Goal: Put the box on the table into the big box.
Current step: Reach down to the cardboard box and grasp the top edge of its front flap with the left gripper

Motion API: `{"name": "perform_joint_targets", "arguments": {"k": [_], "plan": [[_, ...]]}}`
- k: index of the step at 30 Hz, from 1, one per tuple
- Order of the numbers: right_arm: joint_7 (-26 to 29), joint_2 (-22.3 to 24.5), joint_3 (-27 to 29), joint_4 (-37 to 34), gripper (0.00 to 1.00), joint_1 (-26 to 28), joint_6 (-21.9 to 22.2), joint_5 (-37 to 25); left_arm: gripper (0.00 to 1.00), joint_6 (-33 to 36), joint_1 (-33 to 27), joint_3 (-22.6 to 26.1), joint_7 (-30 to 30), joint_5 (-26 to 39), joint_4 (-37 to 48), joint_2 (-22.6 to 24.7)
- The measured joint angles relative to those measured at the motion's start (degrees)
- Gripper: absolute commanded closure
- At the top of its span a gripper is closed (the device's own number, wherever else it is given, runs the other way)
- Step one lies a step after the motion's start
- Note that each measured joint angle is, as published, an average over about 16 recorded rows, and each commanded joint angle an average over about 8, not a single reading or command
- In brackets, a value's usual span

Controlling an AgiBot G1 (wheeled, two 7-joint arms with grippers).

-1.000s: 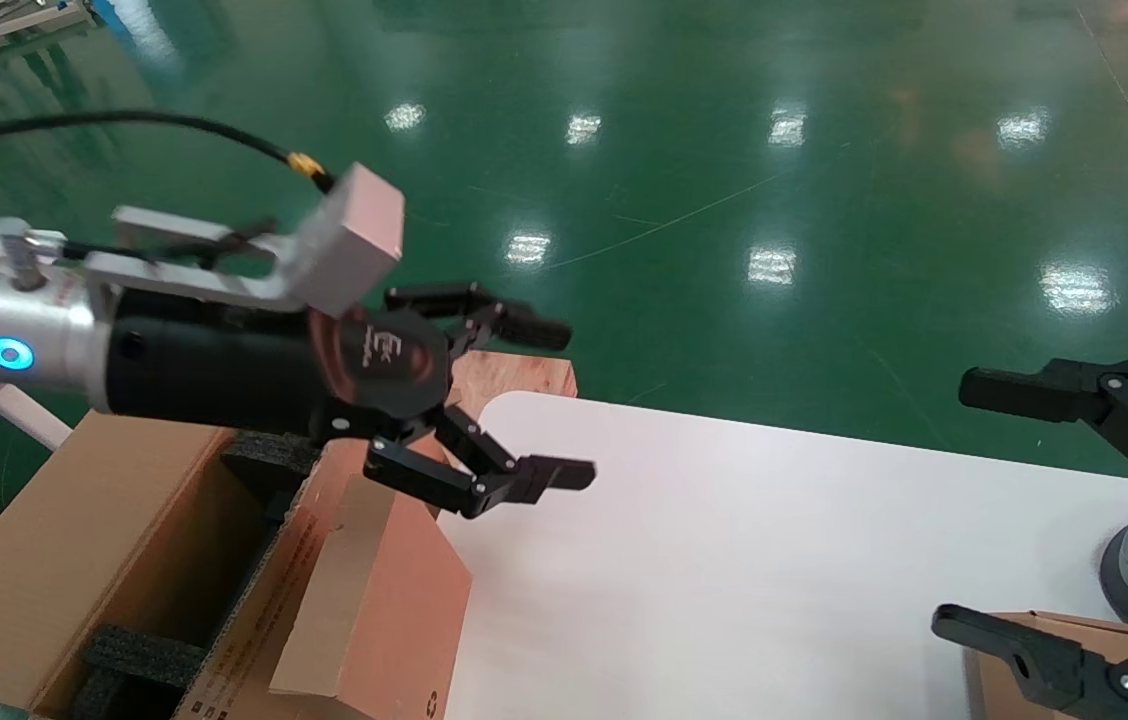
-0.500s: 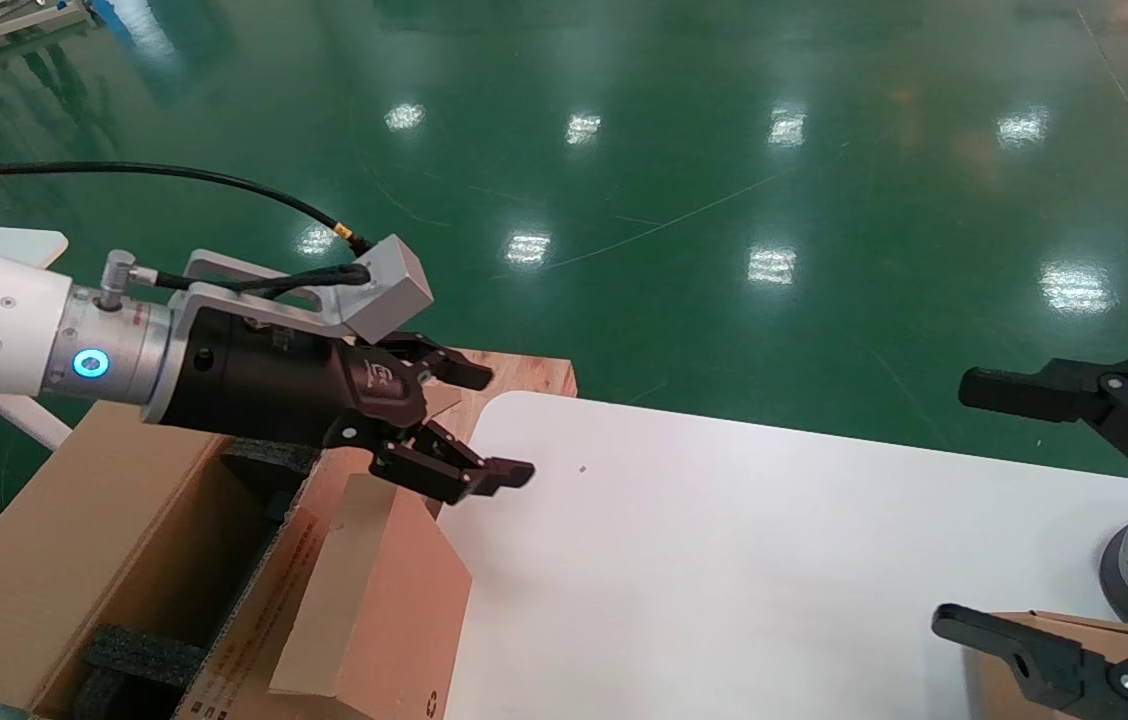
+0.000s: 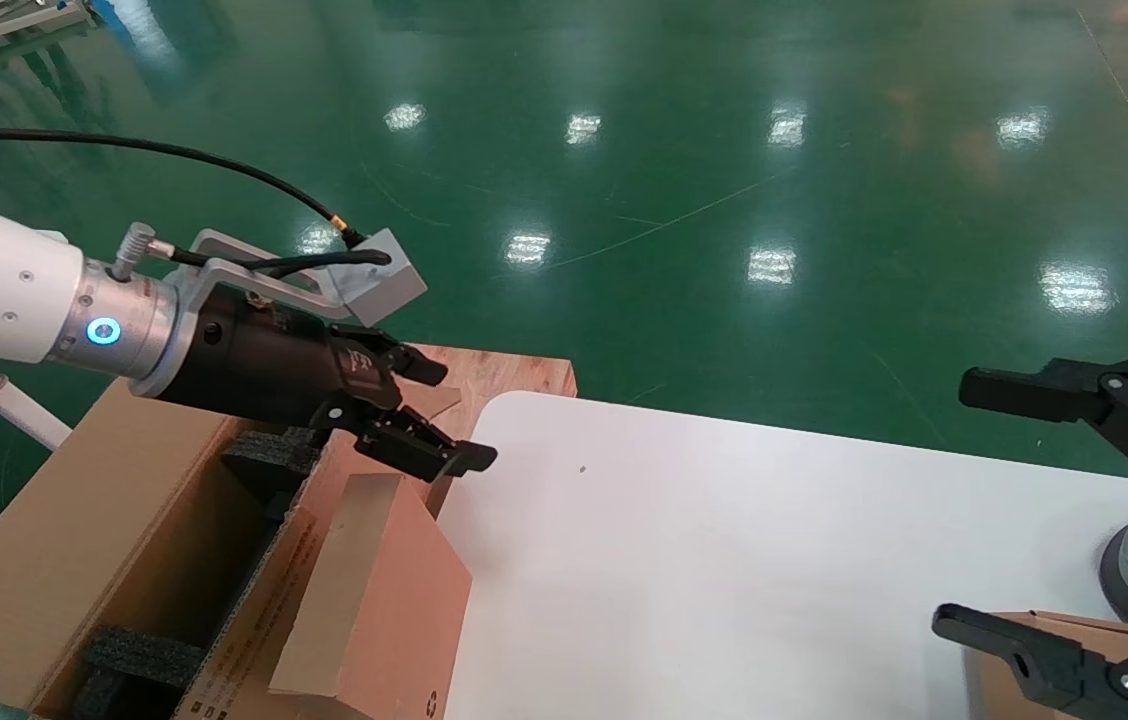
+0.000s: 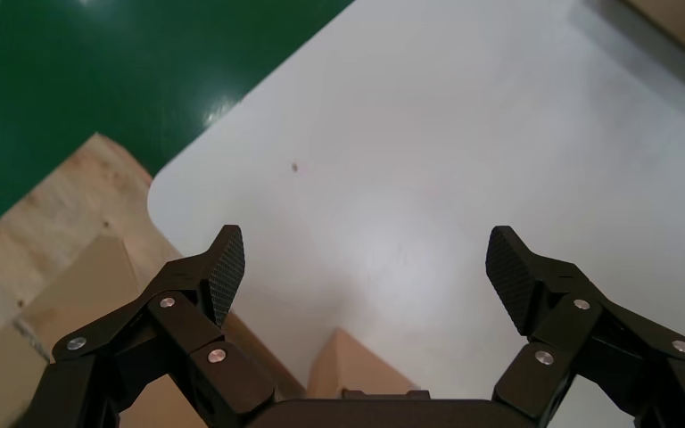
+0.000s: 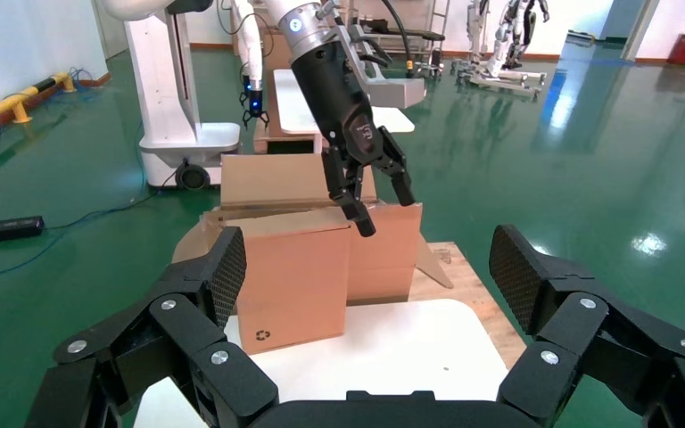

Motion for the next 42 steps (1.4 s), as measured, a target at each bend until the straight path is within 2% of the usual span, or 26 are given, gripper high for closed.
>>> {"name": "perform_joint_targets", "arguments": {"k": [7,19,29,42], "plan": [[0.0,0.0,0.0,0.0,0.0,0.0,0.0,0.0,0.0,0.98,-3.75,6.29,-5.05,2.62,-0.32,0.7],[0.0,0.0,0.0,0.0,0.0,0.0,0.0,0.0,0.0,3.21,-13.56,20.42,-14.57,5.64,-0.81,3.06],[0.0,0.0,0.0,0.0,0.0,0.0,0.0,0.0,0.0,4.76,-20.54,31.2,-20.34,3.79,-1.0,5.0],[0.0,0.0,0.0,0.0,0.0,0.0,0.0,0.0,0.0,6.22,-26.29,42.31,-24.91,-0.74,0.3,6.72]]}}
